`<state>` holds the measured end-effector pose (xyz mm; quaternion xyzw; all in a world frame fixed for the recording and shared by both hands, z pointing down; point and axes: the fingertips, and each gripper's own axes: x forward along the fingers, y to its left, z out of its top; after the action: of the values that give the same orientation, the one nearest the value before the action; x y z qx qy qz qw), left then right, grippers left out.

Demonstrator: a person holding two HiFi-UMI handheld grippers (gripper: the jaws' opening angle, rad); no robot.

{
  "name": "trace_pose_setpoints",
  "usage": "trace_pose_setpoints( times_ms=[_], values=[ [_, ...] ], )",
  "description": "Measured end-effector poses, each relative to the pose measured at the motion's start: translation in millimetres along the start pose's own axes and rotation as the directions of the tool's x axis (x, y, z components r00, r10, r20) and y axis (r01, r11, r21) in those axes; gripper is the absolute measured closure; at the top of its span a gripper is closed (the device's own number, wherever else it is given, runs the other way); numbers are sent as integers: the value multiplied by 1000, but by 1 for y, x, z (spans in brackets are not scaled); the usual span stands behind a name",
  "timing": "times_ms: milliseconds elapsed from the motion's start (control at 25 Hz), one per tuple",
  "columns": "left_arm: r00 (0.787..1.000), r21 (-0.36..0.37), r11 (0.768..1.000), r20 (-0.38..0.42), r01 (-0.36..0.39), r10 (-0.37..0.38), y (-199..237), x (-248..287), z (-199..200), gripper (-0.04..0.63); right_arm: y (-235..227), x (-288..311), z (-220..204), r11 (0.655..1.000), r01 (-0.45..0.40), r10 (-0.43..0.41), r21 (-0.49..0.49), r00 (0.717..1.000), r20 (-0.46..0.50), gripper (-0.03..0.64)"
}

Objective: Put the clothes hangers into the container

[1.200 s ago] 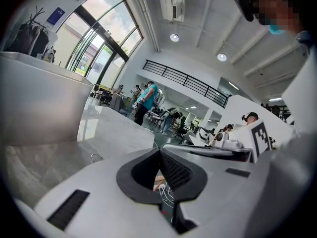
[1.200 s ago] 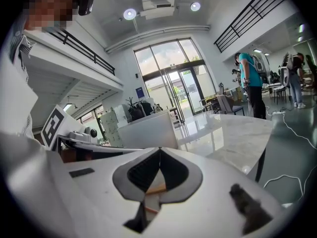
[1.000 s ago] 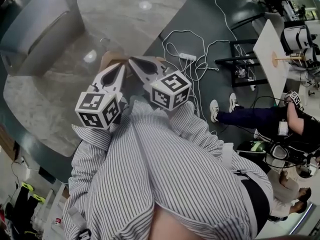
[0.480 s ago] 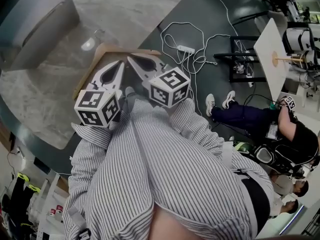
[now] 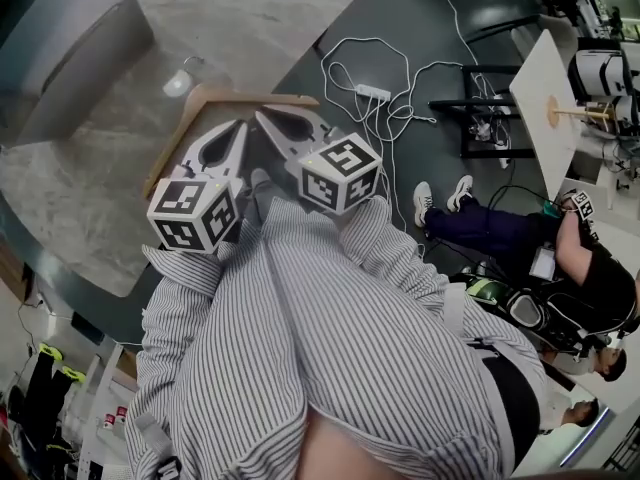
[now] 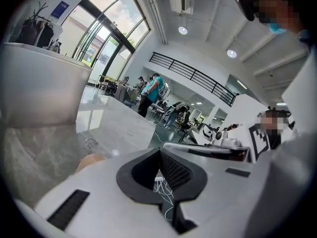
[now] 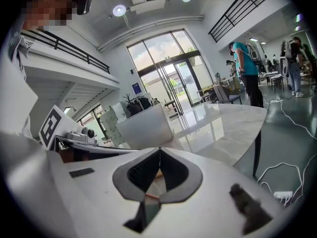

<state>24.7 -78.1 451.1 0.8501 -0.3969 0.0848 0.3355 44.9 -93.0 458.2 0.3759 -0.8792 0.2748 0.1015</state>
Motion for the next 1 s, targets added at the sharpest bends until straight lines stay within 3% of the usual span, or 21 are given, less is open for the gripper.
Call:
trace_pose_setpoints(
  times_ms=[680, 1000],
  values=[
    [995, -42, 999, -103, 15, -19, 5, 18, -32, 585, -39, -2, -35, 988, 78, -74, 136, 997, -34, 601],
    [987, -28, 999, -155, 45, -49, 8, 36, -41, 586, -58, -7, -60, 971, 139, -128, 192, 989, -70, 601]
  ],
)
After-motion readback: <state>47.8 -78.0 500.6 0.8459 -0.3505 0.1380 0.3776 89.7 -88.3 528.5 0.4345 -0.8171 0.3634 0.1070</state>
